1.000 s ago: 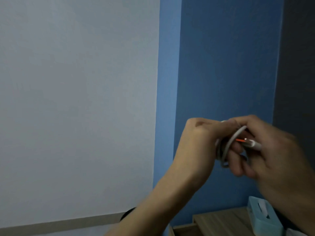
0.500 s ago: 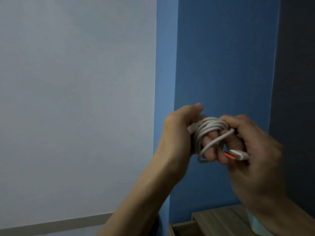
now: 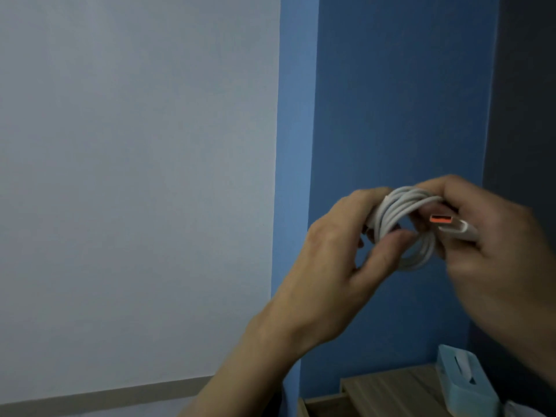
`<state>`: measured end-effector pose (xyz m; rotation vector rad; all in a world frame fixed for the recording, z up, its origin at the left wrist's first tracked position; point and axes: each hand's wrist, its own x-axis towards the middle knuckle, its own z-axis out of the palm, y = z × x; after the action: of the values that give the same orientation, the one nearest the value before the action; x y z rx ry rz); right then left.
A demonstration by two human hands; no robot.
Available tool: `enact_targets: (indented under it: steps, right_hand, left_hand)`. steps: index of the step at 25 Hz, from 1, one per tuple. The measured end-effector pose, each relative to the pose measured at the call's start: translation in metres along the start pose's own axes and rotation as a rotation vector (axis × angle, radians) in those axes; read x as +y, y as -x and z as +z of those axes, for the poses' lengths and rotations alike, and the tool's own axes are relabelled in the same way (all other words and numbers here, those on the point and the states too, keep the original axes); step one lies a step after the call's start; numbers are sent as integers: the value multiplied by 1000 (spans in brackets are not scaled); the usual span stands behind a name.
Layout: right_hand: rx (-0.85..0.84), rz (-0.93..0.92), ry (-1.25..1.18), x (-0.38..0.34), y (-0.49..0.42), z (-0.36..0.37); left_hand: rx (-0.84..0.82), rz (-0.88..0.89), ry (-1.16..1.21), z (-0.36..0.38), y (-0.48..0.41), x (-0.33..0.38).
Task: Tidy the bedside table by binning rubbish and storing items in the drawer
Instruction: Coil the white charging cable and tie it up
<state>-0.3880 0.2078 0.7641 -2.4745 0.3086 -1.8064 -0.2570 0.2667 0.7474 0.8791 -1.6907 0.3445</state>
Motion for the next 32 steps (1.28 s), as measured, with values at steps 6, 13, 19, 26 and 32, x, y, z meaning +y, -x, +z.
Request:
enact_targets:
  steps: [6, 13, 19, 26, 32]
  right_hand:
    - [-93, 46, -116, -2, -7, -5]
    - [-55, 298, -654, 0, -11, -13]
    - [-111, -213, -85, 3, 6, -28]
    - [40, -134, 133, -4, 3, -20]
    - [-254, 108, -73, 5, -8, -16]
  left_hand:
    - [197, -82, 381, 20, -2, 11]
    - [293, -156, 326, 24, -4, 8]
    - [317, -154, 65, 28, -3, 9]
    - [265, -76, -131, 36, 2, 8]
    - [263, 16, -168, 37, 5, 4]
